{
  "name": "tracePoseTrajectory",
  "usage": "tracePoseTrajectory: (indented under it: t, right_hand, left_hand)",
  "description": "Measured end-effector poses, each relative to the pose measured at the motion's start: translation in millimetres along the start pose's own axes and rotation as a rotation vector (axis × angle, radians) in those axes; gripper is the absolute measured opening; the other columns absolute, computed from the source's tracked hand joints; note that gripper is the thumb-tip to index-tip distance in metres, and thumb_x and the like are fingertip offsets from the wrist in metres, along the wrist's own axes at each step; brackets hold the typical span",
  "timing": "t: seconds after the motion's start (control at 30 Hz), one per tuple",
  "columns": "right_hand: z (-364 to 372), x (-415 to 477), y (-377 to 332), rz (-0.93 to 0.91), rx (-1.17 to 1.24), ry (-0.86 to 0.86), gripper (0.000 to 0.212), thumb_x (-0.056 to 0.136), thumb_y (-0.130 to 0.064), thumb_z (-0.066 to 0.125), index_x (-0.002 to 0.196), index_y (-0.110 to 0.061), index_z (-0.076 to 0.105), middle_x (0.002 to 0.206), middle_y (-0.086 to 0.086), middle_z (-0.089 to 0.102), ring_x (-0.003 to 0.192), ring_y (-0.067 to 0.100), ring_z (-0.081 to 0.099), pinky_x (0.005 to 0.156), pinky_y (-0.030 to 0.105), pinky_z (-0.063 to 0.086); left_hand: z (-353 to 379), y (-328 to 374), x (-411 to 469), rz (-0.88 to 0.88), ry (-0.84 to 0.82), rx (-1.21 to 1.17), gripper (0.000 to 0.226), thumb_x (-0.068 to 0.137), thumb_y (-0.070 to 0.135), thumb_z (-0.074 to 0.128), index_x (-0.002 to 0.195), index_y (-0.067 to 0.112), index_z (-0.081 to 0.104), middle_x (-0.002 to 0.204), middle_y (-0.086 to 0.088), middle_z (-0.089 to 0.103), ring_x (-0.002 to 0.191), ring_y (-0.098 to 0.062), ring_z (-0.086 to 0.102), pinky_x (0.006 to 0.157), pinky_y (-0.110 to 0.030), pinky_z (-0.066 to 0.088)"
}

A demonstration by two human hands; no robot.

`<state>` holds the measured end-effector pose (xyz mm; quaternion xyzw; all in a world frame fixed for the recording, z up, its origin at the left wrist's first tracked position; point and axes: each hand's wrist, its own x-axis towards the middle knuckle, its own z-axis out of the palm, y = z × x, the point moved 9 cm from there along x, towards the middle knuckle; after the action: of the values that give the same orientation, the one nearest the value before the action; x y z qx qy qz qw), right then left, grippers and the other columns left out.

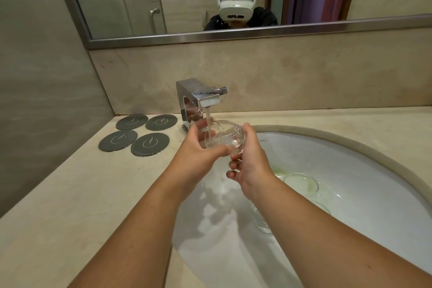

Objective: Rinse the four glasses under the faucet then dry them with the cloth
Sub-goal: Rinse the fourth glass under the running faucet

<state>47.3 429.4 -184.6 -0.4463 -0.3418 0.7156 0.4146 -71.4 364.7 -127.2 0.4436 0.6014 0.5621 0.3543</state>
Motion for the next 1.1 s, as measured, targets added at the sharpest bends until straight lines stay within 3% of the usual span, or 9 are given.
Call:
tracePoseTrajectory:
  t: [0.1, 0.2, 0.3, 0.37, 0.57, 0.77, 0.93, 1.0, 1.1]
  right_hand:
    - [-0.5, 0.9, -4.5, -0.041, -0.014, 0.009, 0.051, 0.096, -0.064, 0.055, 0.103, -0.016, 0.072, 0.073, 0.003, 0.049, 0.054, 0.017, 0.045, 0.05, 0.029, 0.041]
    - [1.5, 2.7, -6.1, -0.077, -0.043, -0.002, 0.055, 0.094, -0.063, 0.054, 0.109, -0.015, 0.075, 0.082, 0.007, 0.057, 0.059, 0.017, 0.051, 0.054, 0.031, 0.046]
    - [4.2, 2.4, -3.4, -0.062, -0.045, -0.027, 0.055, 0.093, -0.063, 0.052, 0.11, -0.016, 0.076, 0.088, 0.008, 0.062, 0.064, 0.019, 0.054, 0.055, 0.032, 0.046]
    - [5.2, 0.5, -3.8, -0.056, -0.053, -0.039, 0.055, 0.095, -0.065, 0.051, 0.111, -0.017, 0.075, 0.089, 0.008, 0.064, 0.064, 0.02, 0.055, 0.053, 0.031, 0.043]
    - [2.5, -1.2, -1.6, -0.022, -0.09, -0.008, 0.074, 0.091, -0.086, 0.045, 0.11, -0.02, 0.073, 0.087, 0.005, 0.056, 0.059, 0.018, 0.045, 0.049, 0.027, 0.037]
    - [-1.1, 0.2, -3.3, -0.03, -0.013, 0.011, 0.054, 0.095, -0.067, 0.057, 0.11, -0.017, 0.071, 0.069, 0.002, 0.047, 0.052, 0.015, 0.042, 0.051, 0.029, 0.037]
    - [1.4, -0.2, -7.7, -0.081, -0.046, 0.007, 0.047, 0.098, -0.059, 0.054, 0.112, -0.017, 0.069, 0.081, 0.008, 0.056, 0.058, 0.018, 0.05, 0.054, 0.032, 0.042]
    - [2.9, -0.9, -8.8, -0.102, -0.072, -0.001, 0.044, 0.097, -0.055, 0.053, 0.112, -0.018, 0.07, 0.086, 0.009, 0.059, 0.062, 0.02, 0.052, 0.052, 0.032, 0.042]
    - [6.8, -1.8, -8.6, -0.114, -0.106, -0.034, 0.046, 0.094, -0.056, 0.05, 0.114, -0.021, 0.072, 0.095, 0.007, 0.066, 0.067, 0.022, 0.055, 0.049, 0.029, 0.039]
  left_hand:
    - [3.3, -2.6, -0.8, -0.037, -0.009, -0.018, 0.084, 0.07, 0.043, 0.09, 0.144, 0.036, 0.051, 0.125, 0.008, 0.074, 0.115, -0.01, 0.072, 0.103, -0.04, 0.057]
    - [0.9, -4.1, -2.9, -0.065, 0.023, 0.011, 0.083, 0.07, 0.058, 0.094, 0.137, 0.034, 0.051, 0.114, 0.006, 0.077, 0.106, -0.014, 0.076, 0.092, -0.037, 0.062]
    - [-3.7, -2.1, -3.2, -0.051, 0.063, 0.046, 0.064, 0.08, 0.044, 0.093, 0.131, 0.034, 0.055, 0.114, 0.003, 0.077, 0.095, -0.013, 0.078, 0.089, -0.036, 0.062]
    - [-6.5, 1.7, -2.8, -0.016, 0.081, 0.08, 0.058, 0.083, 0.031, 0.091, 0.131, 0.035, 0.058, 0.111, 0.012, 0.077, 0.097, -0.006, 0.077, 0.093, -0.037, 0.062]
    - [-3.8, 10.3, -5.2, 0.039, 0.054, 0.12, 0.069, 0.082, 0.011, 0.087, 0.138, 0.034, 0.054, 0.123, 0.01, 0.07, 0.1, -0.004, 0.075, 0.104, -0.042, 0.059]
    - [4.0, 2.1, -2.7, 0.004, -0.022, 0.077, 0.085, 0.068, 0.029, 0.086, 0.144, 0.039, 0.05, 0.128, 0.007, 0.072, 0.113, -0.011, 0.073, 0.11, -0.047, 0.054]
    - [3.2, -2.0, -3.7, -0.06, 0.01, 0.016, 0.094, 0.067, 0.062, 0.093, 0.142, 0.031, 0.045, 0.117, 0.006, 0.073, 0.105, -0.013, 0.076, 0.093, -0.036, 0.062]
    - [-0.3, -2.0, -4.5, -0.073, 0.047, 0.011, 0.089, 0.063, 0.063, 0.084, 0.137, 0.032, 0.045, 0.113, 0.005, 0.072, 0.097, -0.016, 0.077, 0.09, -0.037, 0.063]
    - [-7.5, -1.8, -2.3, -0.051, 0.096, 0.039, 0.075, 0.076, 0.051, 0.091, 0.137, 0.031, 0.051, 0.116, 0.005, 0.074, 0.095, -0.015, 0.078, 0.093, -0.04, 0.063]
